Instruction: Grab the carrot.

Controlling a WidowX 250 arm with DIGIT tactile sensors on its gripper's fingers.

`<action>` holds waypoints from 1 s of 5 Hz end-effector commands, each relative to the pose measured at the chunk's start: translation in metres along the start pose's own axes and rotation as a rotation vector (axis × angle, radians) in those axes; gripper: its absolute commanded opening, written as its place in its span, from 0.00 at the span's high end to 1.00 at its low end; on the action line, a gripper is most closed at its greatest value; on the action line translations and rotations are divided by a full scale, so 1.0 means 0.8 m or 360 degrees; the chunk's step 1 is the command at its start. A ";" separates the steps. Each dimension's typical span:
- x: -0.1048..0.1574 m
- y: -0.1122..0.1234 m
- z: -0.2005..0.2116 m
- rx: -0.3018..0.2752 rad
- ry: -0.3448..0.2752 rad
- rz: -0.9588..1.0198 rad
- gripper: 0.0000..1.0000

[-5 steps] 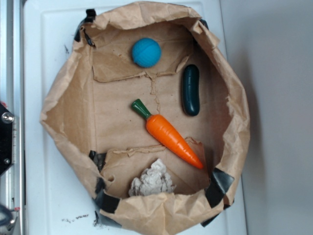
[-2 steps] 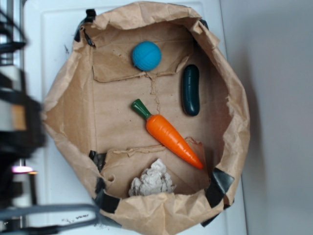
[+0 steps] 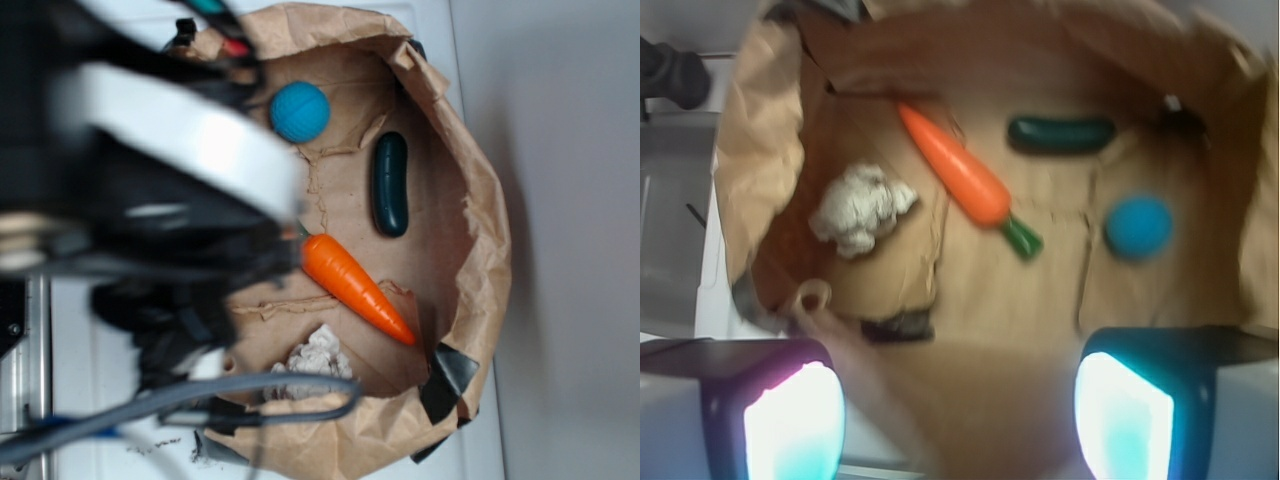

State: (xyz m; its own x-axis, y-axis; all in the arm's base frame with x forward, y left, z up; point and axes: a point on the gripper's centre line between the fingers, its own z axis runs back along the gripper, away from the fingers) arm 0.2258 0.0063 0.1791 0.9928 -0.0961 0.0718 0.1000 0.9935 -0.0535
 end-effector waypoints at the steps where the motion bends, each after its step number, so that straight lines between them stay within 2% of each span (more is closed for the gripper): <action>1: 0.011 0.003 0.018 0.0012 -0.0091 0.0004 0.00; 2: 0.011 0.003 0.018 0.0012 -0.0091 0.0004 0.00; 3: -0.003 0.016 -0.005 0.0025 -0.0035 -0.0066 0.00; 4: 0.005 0.021 -0.035 0.0088 -0.0037 -0.0100 0.00; 5: 0.027 0.020 -0.068 0.0019 -0.0098 -0.0256 0.00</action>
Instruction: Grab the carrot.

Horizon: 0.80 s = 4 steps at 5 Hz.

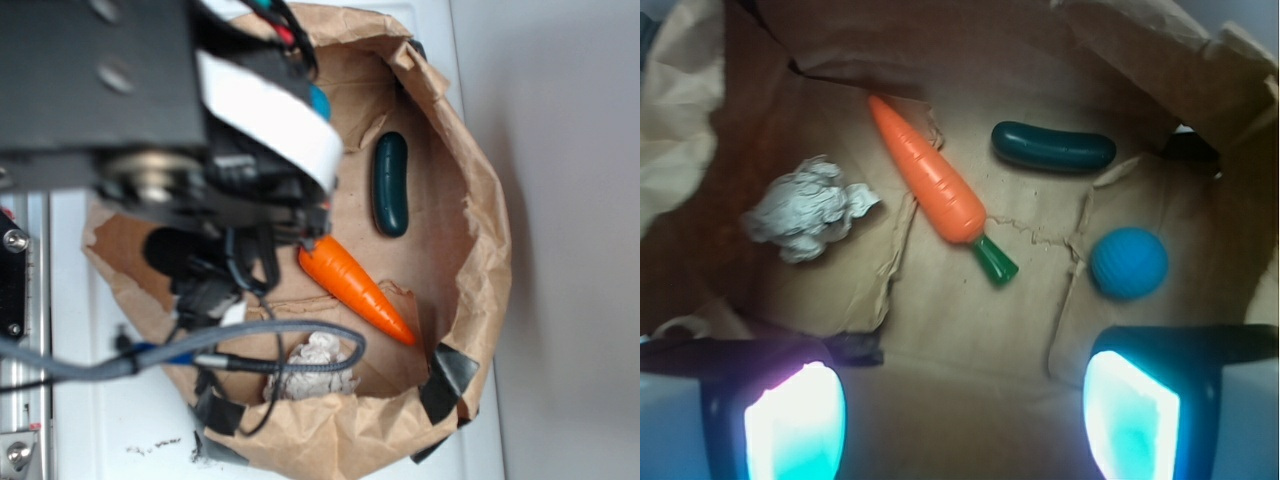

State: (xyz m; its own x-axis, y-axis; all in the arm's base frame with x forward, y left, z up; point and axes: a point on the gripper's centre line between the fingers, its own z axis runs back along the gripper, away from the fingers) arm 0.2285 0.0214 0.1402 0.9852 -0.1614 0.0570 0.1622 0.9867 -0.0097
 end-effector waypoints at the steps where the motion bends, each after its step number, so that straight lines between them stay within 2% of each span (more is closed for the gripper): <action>1: 0.051 -0.011 -0.046 -0.0034 -0.0149 -0.0178 0.00; 3: 0.076 -0.032 -0.103 -0.0025 -0.0077 -0.0199 0.00; 4: 0.079 -0.032 -0.138 0.0045 -0.0054 -0.0201 0.00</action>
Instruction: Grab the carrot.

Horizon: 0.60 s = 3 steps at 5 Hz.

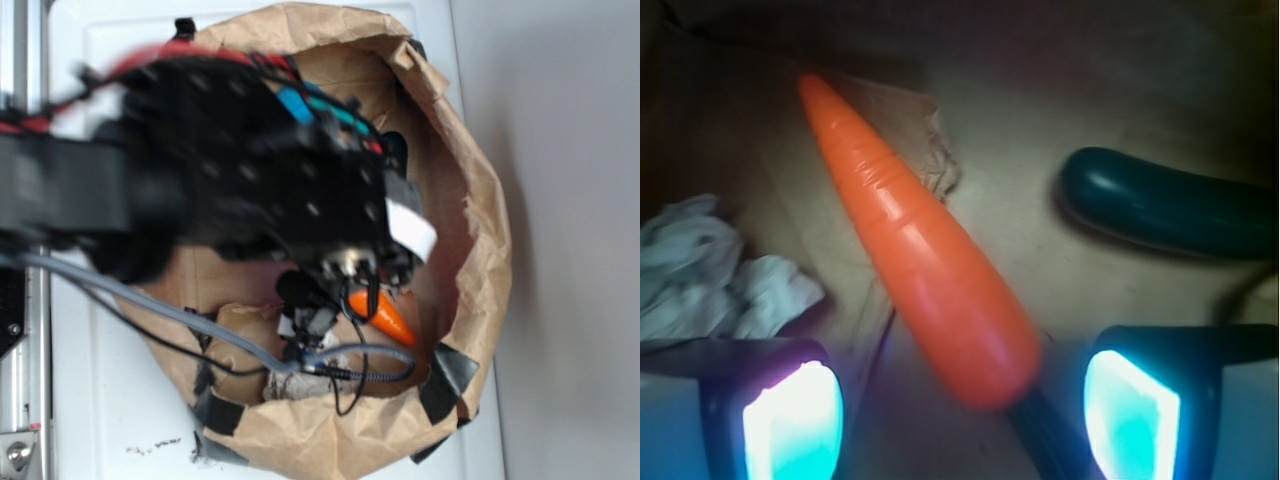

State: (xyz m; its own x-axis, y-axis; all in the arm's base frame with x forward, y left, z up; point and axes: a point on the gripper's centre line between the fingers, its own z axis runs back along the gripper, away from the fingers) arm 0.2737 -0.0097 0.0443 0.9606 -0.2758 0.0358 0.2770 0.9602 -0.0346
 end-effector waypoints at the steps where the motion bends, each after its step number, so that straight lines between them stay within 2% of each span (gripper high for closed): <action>1: 0.031 0.005 -0.035 0.0158 -0.0066 0.0021 0.00; 2: 0.033 0.010 -0.040 0.0179 -0.0079 0.0065 1.00; 3: 0.031 0.013 -0.007 0.0113 -0.0122 0.0089 1.00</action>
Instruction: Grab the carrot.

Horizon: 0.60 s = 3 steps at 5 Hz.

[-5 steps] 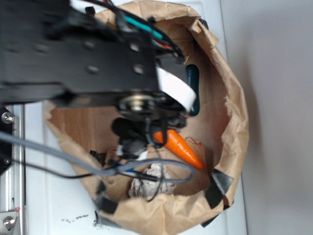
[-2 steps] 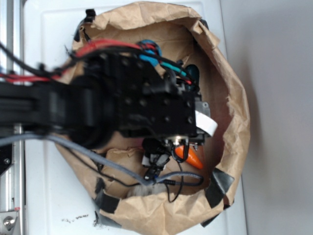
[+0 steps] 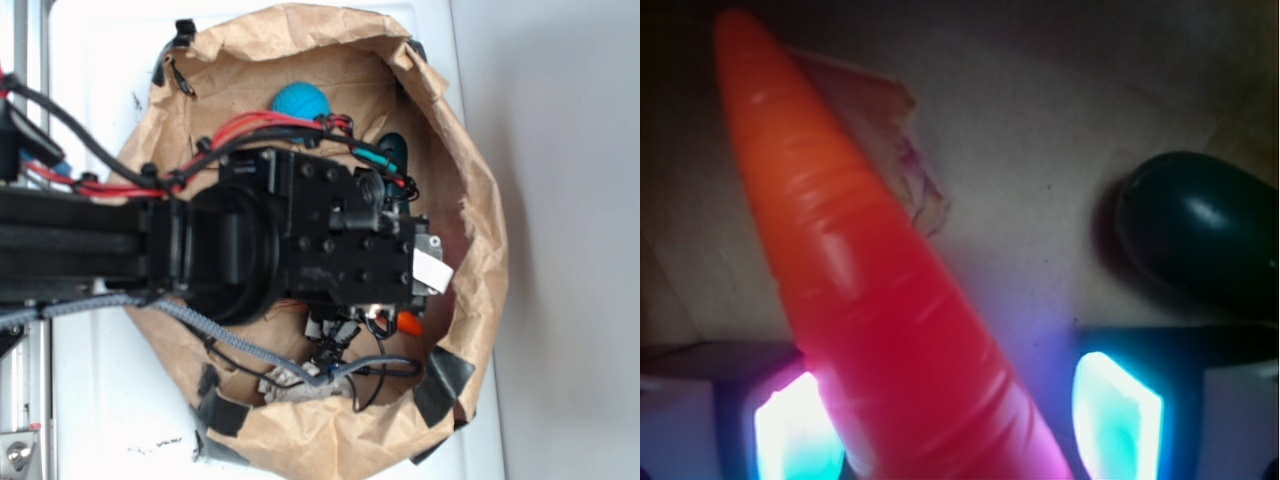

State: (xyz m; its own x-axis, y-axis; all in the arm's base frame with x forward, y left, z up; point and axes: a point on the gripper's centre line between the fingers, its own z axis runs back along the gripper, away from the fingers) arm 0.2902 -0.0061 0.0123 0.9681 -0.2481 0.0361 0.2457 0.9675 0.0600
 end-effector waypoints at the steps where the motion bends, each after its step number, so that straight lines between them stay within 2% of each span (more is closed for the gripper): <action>1: 0.004 0.013 0.096 -0.0155 -0.0218 0.0136 1.00; 2: -0.005 0.022 0.158 -0.0260 -0.0257 0.0205 1.00; 3: -0.015 0.022 0.201 -0.0274 -0.0294 0.0239 1.00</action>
State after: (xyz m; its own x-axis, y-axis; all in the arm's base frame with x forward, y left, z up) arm 0.2672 0.0008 0.1534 0.9849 -0.1062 0.1365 0.1258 0.9816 -0.1440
